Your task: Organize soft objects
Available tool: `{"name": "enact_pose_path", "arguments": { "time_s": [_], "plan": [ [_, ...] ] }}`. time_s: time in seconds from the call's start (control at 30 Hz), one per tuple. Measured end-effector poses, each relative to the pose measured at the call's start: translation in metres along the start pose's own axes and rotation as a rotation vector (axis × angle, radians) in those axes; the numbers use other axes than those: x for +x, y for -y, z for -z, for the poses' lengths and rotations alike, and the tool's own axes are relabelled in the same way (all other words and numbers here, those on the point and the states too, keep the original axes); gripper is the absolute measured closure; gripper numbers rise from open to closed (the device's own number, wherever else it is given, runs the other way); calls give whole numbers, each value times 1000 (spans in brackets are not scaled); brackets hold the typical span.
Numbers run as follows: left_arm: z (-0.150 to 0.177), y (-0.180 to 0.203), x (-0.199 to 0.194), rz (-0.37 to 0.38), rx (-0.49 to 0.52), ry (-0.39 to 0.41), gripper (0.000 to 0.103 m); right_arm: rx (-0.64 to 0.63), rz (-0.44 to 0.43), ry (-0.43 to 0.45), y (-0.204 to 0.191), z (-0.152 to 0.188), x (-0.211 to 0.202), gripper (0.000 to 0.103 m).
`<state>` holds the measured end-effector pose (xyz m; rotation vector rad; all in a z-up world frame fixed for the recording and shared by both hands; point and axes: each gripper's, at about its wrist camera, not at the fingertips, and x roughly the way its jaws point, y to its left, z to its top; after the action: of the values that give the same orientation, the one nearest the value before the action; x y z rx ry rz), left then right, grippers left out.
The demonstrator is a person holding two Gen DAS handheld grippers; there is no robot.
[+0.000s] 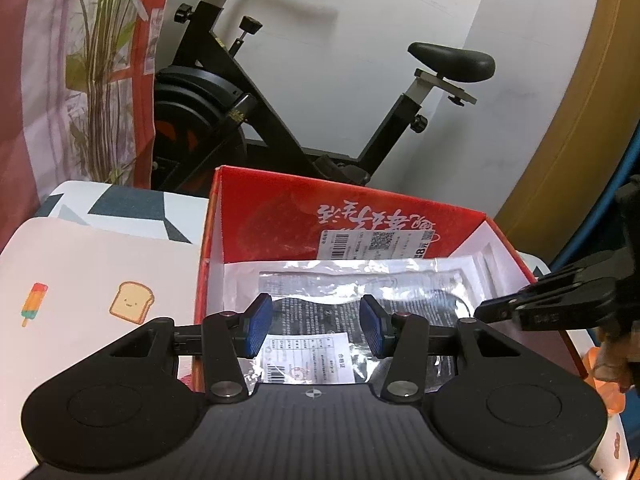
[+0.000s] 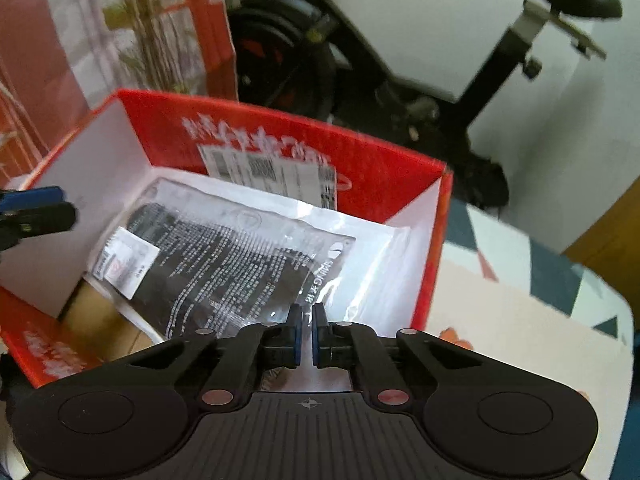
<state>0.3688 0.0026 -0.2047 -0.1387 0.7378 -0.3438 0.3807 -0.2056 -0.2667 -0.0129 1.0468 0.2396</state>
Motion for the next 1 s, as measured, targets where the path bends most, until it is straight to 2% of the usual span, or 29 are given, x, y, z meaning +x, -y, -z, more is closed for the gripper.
{"name": "enact_pose_path", "arguments": {
  "time_s": [0.3, 0.47, 0.67, 0.73, 0.97, 1.0],
  "plan": [
    [-2, -2, 4, -20, 17, -6, 52, -47, -17, -203, -19, -17, 53, 100],
    [-1, -1, 5, -16, 30, -7, 52, -73, -11, -239, -25, -16, 63, 100],
    [-1, 0, 5, -25, 41, -10, 52, -73, 23, -214, -28, -15, 55, 99],
    [0, 1, 4, -34, 51, -12, 52, -70, 39, -188, -28, -12, 44, 90],
    [-1, 9, -7, -59, 91, -6, 52, -36, 31, -89, -21, -3, 0, 75],
    [-1, 11, -9, -63, 97, -4, 52, -26, 31, -75, -21, -1, -5, 69]
  ]
}}
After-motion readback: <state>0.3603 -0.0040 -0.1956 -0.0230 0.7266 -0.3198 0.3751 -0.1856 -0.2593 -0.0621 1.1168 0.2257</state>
